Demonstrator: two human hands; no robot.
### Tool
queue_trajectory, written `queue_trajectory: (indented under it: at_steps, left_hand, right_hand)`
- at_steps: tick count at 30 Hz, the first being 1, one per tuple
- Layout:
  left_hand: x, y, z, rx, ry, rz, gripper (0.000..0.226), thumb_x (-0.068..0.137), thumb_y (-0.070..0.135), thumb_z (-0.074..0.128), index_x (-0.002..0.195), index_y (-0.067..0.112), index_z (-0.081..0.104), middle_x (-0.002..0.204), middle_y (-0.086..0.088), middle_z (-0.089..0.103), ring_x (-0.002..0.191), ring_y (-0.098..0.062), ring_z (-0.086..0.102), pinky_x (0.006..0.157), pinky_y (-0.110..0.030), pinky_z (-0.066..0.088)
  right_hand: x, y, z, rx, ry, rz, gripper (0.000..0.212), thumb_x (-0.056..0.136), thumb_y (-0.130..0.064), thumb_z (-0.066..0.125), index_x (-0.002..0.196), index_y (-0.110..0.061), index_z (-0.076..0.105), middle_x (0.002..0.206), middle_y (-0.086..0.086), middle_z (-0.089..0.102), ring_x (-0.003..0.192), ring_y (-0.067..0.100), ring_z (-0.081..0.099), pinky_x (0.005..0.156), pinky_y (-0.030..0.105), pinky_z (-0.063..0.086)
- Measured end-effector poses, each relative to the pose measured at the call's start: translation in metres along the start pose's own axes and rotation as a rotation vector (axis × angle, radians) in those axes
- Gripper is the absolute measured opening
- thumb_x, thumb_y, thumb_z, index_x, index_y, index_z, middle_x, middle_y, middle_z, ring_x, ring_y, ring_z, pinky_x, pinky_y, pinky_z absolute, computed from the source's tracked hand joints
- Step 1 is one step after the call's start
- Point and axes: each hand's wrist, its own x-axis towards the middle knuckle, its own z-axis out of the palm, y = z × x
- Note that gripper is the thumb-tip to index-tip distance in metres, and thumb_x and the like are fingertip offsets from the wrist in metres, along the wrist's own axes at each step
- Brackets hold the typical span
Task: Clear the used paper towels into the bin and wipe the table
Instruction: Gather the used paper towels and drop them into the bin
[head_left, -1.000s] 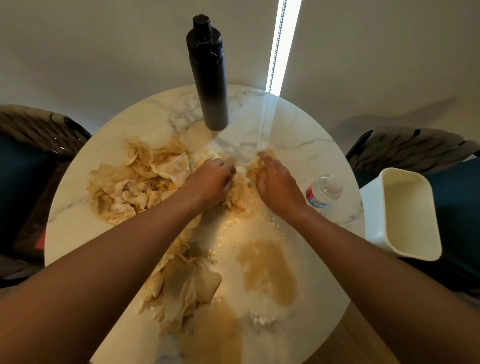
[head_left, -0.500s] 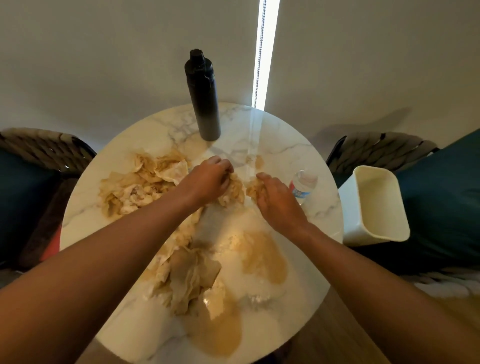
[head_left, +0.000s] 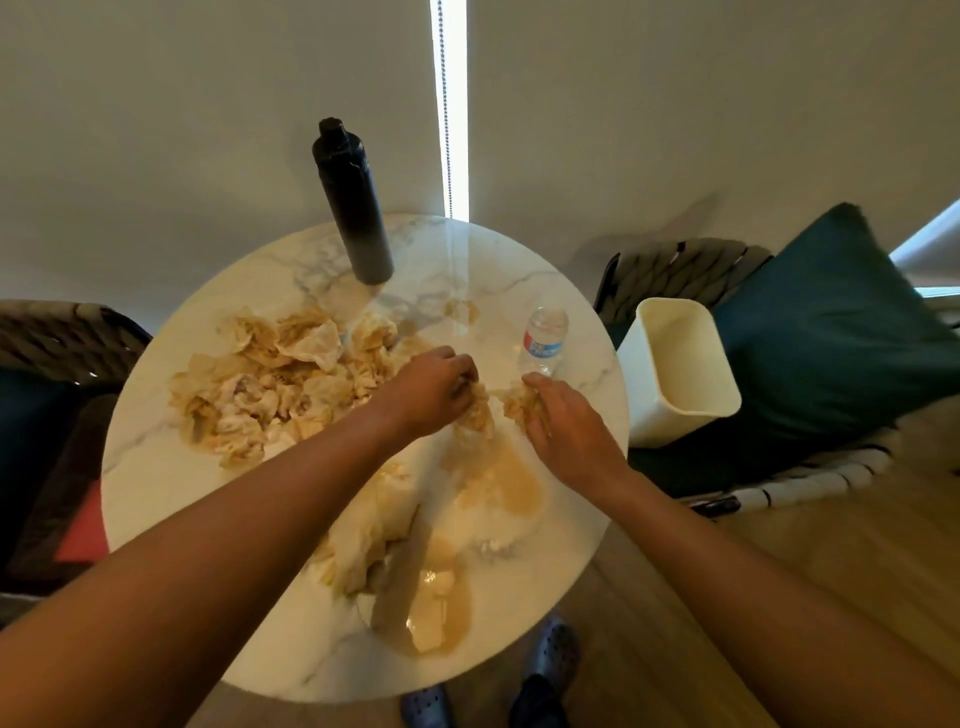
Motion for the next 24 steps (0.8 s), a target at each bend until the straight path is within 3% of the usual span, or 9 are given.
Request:
queue_trajectory:
  at_steps: [4, 11, 15, 20, 24]
  left_hand:
    - [0.008, 0.029, 0.008, 0.009, -0.036, 0.038, 0.024, 0.090, 0.022, 0.065, 0.114, 0.016, 0.067, 0.106, -0.006, 0.061, 0.094, -0.025, 0.060, 0.081, -0.033, 0.048]
    - [0.040, 0.086, 0.021, -0.013, -0.093, 0.151, 0.024, 0.091, 0.021, 0.064, 0.114, 0.012, 0.066, 0.112, -0.010, 0.060, 0.099, -0.028, 0.060, 0.083, -0.038, 0.051]
    - [0.065, 0.119, 0.029, -0.026, -0.081, 0.201, 0.026, 0.096, 0.023, 0.061, 0.119, 0.013, 0.065, 0.111, -0.006, 0.061, 0.095, -0.018, 0.057, 0.082, -0.024, 0.046]
    - [0.100, 0.154, 0.037, -0.029, -0.089, 0.241, 0.027, 0.097, 0.026, 0.061, 0.120, 0.013, 0.065, 0.112, -0.006, 0.062, 0.096, -0.018, 0.060, 0.090, -0.031, 0.053]
    - [0.136, 0.170, 0.047, -0.026, -0.093, 0.264, 0.026, 0.096, 0.026, 0.062, 0.118, 0.014, 0.064, 0.109, -0.003, 0.059, 0.092, -0.014, 0.055, 0.080, -0.024, 0.045]
  right_hand:
    - [-0.019, 0.014, -0.016, -0.002, 0.011, 0.056, 0.044, 0.100, -0.019, 0.054, 0.144, -0.016, 0.047, 0.121, 0.008, 0.061, 0.109, 0.025, 0.059, 0.093, 0.044, 0.053]
    - [-0.042, 0.051, -0.056, -0.034, 0.101, 0.147, 0.037, 0.103, -0.019, 0.050, 0.140, -0.019, 0.049, 0.111, 0.001, 0.063, 0.100, 0.015, 0.059, 0.090, 0.039, 0.055]
    - [-0.053, 0.072, -0.084, -0.020, 0.139, 0.210, 0.036, 0.104, -0.021, 0.050, 0.140, -0.018, 0.049, 0.122, 0.003, 0.062, 0.112, 0.017, 0.058, 0.099, 0.037, 0.051]
    - [-0.057, 0.105, -0.116, -0.067, 0.169, 0.251, 0.037, 0.103, -0.021, 0.049, 0.140, -0.015, 0.049, 0.127, 0.004, 0.060, 0.116, 0.018, 0.057, 0.100, 0.037, 0.049]
    - [-0.048, 0.138, -0.133, -0.100, 0.177, 0.335, 0.035, 0.103, -0.025, 0.046, 0.138, -0.023, 0.046, 0.118, 0.003, 0.060, 0.107, 0.020, 0.059, 0.094, 0.043, 0.054]
